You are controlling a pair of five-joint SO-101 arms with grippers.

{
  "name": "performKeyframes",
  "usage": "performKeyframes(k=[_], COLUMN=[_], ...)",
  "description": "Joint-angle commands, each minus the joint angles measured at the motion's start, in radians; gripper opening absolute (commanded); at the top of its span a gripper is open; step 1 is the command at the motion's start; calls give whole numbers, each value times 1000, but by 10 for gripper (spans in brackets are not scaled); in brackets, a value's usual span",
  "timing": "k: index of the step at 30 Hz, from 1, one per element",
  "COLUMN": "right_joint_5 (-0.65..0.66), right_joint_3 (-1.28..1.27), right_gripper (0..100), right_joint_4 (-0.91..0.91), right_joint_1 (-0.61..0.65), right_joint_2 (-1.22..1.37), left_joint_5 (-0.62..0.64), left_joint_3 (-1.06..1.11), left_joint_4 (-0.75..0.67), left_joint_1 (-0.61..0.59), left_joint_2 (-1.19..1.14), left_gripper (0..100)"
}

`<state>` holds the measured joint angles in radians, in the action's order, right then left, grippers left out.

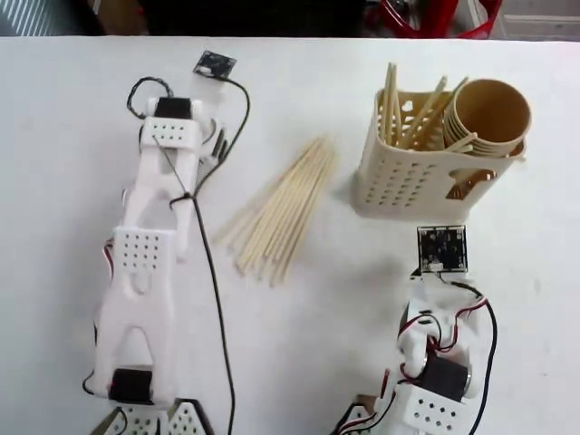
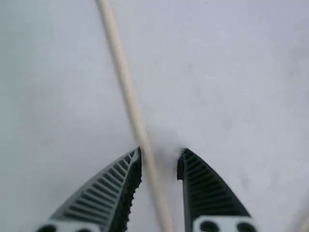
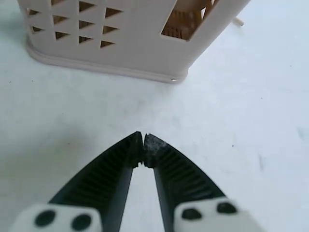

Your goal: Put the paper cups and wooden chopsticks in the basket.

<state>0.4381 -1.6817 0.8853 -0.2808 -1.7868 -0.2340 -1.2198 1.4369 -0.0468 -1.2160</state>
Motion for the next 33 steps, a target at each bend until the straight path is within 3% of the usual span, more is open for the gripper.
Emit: performKeyframes(k=[1, 4, 11, 16, 21, 26, 33], right_joint_5=[8, 8, 8, 8, 8, 8, 8], right_joint_3=[-8, -8, -8, -8, -8, -8, -8], right_gripper=[18, 18, 18, 18, 18, 18, 18], right_joint_4=[2, 2, 2, 2, 2, 2, 2], right_joint_1=[7, 7, 7, 7, 7, 7, 7], right_joint_2=[-15, -15, -15, -15, -15, -15, -15], left_joint_5=[35, 95, 87, 31, 12, -87, -192], left_joint_3=[-126, -184, -222, -123, 255, 663, 1250], left_joint_4=[63, 164, 339, 358, 356, 328, 21], left_joint_1=[-5, -2, 1, -7, 2, 4, -45], left_joint_2=[-45, -70, -65, 39, 343, 723, 1036], left_gripper=[104, 66, 30, 20, 20, 21, 22])
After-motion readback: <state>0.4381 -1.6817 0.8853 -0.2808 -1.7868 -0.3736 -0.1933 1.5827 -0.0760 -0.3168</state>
